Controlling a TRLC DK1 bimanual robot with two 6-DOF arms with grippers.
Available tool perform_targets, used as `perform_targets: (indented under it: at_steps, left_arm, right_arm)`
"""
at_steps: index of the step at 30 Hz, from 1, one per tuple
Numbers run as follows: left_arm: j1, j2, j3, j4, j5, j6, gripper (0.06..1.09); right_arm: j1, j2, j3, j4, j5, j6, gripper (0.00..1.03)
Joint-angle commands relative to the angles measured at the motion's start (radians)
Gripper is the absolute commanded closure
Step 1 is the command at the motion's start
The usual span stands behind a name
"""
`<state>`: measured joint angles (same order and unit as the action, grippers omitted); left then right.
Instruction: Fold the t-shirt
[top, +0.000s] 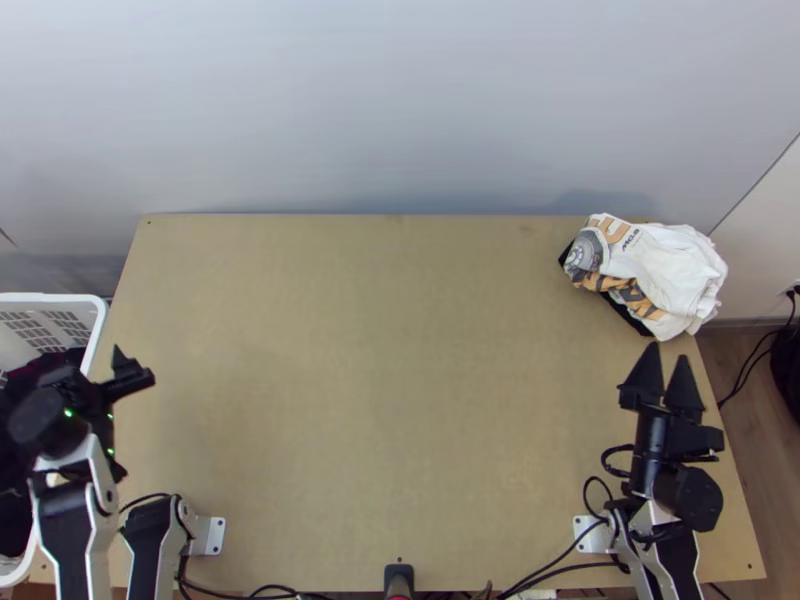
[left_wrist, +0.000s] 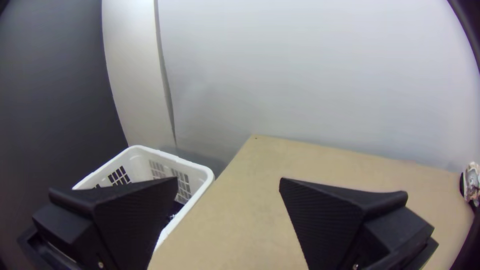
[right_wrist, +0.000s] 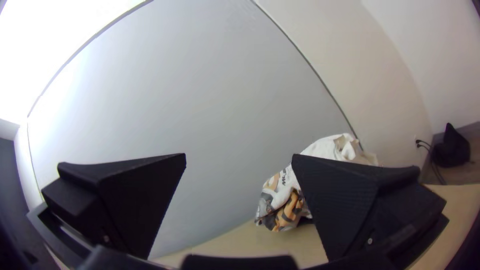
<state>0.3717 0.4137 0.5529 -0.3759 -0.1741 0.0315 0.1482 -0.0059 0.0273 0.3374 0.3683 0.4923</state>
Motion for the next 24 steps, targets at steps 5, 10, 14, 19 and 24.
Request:
perform_targets:
  at_steps: [5,10,14,19,24]
  left_arm:
    - [0.139,0.224,0.277,-0.155,-0.004,-0.076,0.10]
    - [0.219,0.234,0.305,-0.143,-0.004,-0.090,0.10]
    - [0.308,0.301,0.358,-0.150,0.018,-0.099,0.10]
    - [0.412,0.393,0.427,-0.136,0.056,-0.101,0.10]
    - [0.533,0.531,0.481,-0.080,0.070,-0.108,0.10]
  right_arm:
    - [0.025,0.001,0.095,0.014,0.150,-0.218,0.04]
    - [0.128,0.012,0.200,-0.130,0.147,-0.271,0.04]
    - [0.234,0.052,0.275,-0.279,0.149,-0.270,0.04]
    - [0.237,0.184,0.395,-0.423,0.149,-0.264,0.04]
    - [0.215,0.256,0.479,-0.456,0.150,-0.268,0.04]
